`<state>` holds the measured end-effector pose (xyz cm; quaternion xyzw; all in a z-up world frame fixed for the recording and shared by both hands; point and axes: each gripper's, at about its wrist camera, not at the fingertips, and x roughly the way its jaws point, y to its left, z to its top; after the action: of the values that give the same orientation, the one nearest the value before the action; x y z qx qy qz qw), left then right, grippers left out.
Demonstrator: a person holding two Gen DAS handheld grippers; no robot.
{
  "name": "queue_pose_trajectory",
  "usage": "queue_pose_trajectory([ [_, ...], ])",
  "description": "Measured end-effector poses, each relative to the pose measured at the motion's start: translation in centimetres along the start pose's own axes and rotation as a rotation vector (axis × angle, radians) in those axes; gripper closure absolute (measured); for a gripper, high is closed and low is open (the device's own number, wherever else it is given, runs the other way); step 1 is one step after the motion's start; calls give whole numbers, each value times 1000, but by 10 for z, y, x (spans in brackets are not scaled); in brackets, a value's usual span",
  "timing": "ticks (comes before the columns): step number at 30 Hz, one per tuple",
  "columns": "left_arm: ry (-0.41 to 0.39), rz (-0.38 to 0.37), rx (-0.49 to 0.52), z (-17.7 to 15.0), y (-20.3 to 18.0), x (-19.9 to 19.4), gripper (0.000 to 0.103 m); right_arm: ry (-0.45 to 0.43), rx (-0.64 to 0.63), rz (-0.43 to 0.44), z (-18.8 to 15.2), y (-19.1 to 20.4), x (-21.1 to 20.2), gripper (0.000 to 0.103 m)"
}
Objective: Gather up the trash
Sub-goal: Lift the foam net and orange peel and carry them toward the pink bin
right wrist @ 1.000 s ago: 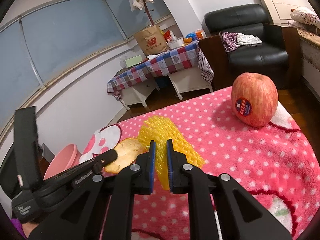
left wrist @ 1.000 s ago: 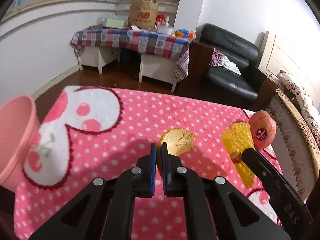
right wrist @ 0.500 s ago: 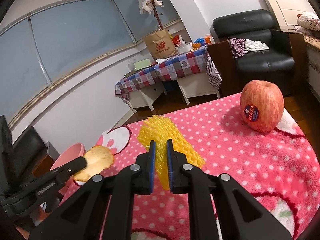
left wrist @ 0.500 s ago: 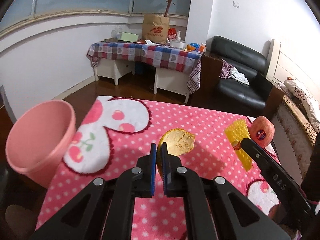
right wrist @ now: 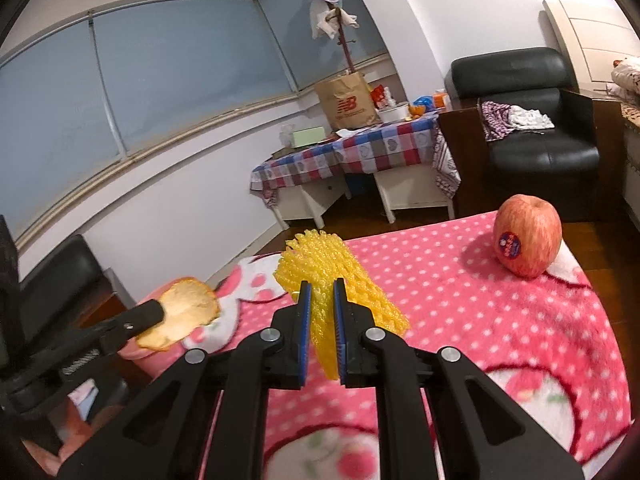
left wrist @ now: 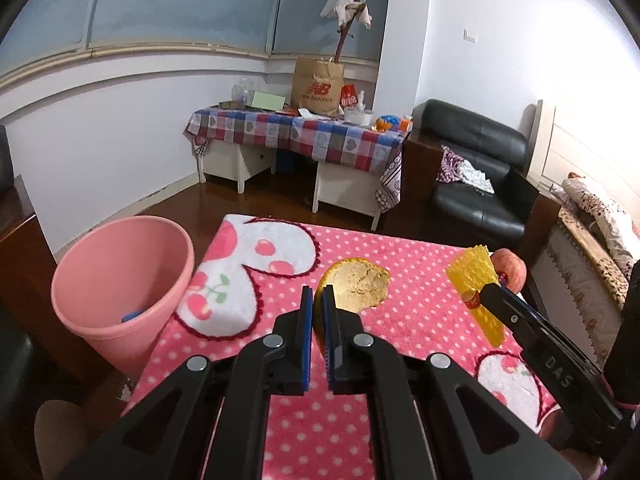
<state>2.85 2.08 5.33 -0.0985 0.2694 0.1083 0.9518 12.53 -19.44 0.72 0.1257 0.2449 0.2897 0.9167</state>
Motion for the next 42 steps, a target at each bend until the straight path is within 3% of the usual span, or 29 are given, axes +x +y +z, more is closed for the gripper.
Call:
queue_pose_trajectory([
  [11,-75,-22,-74,-7,56,-51,99,49,-29,38,-9,72,-18,92],
  [20,-138,24,-112,-13,96,-73,99,113,-64,117,-13,123,-4,92],
  [29,-128,116,-156,-20,136,-71,99,169,-120,189,-29,158,19,92],
  [42,-96,217,-190,-17,187,-51,99,196,-107,292,-24,178,62,92],
])
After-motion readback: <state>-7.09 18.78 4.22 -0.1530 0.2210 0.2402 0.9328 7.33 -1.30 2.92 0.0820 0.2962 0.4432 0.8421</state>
